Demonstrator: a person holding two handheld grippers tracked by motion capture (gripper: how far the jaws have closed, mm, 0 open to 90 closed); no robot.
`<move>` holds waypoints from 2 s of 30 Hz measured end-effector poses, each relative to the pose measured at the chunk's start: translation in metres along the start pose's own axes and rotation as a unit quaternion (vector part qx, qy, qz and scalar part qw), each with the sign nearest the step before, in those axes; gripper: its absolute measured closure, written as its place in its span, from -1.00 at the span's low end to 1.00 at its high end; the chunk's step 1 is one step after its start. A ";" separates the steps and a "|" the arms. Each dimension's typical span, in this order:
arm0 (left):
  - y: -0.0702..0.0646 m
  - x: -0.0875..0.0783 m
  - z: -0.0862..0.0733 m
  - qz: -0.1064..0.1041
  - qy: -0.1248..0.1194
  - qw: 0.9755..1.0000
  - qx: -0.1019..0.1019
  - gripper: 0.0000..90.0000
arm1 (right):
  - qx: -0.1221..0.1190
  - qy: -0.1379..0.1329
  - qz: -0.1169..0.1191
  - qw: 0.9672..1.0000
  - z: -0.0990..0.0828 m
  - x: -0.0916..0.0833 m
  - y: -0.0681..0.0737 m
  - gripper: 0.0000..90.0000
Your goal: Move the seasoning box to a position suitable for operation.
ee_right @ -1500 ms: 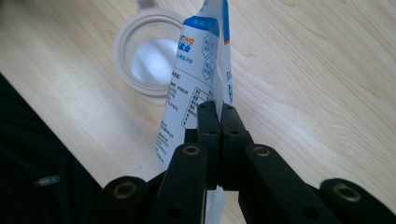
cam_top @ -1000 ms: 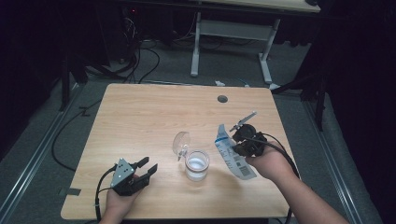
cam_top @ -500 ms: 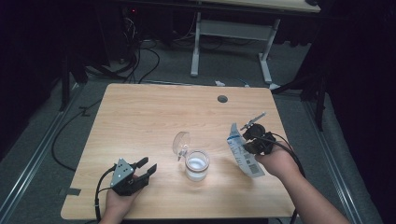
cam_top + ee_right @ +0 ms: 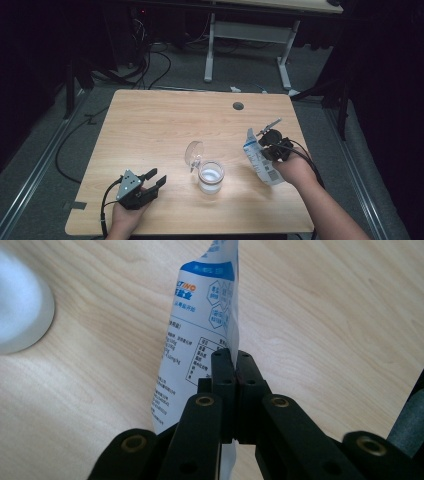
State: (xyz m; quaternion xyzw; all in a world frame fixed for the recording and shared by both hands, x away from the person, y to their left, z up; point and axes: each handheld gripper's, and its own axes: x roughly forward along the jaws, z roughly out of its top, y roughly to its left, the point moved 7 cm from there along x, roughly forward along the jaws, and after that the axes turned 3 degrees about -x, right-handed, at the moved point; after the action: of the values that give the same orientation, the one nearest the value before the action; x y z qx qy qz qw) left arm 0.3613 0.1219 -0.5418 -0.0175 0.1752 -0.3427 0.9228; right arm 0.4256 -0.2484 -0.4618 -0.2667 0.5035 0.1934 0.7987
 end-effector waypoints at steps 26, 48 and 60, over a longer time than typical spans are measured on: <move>0.002 0.003 -0.005 0.001 0.024 1.000 -0.004 0.21 | 0.066 -0.140 -0.023 0.988 -0.008 -0.007 -0.011 1.00; 0.012 -0.003 -0.007 0.034 0.029 0.999 0.005 0.22 | 0.112 -0.271 -0.006 0.956 -0.039 -0.004 -0.008 1.00; 0.015 -0.009 -0.005 0.049 0.027 0.998 0.010 0.21 | 0.129 -0.350 -0.001 0.928 -0.047 -0.007 0.000 1.00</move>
State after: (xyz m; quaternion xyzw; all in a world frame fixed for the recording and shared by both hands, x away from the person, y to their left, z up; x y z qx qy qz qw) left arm 0.3628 0.1395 -0.5465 0.0099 0.1971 -0.2989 0.9336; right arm 0.3899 -0.2774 -0.4719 -0.0775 0.2127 0.2072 0.9517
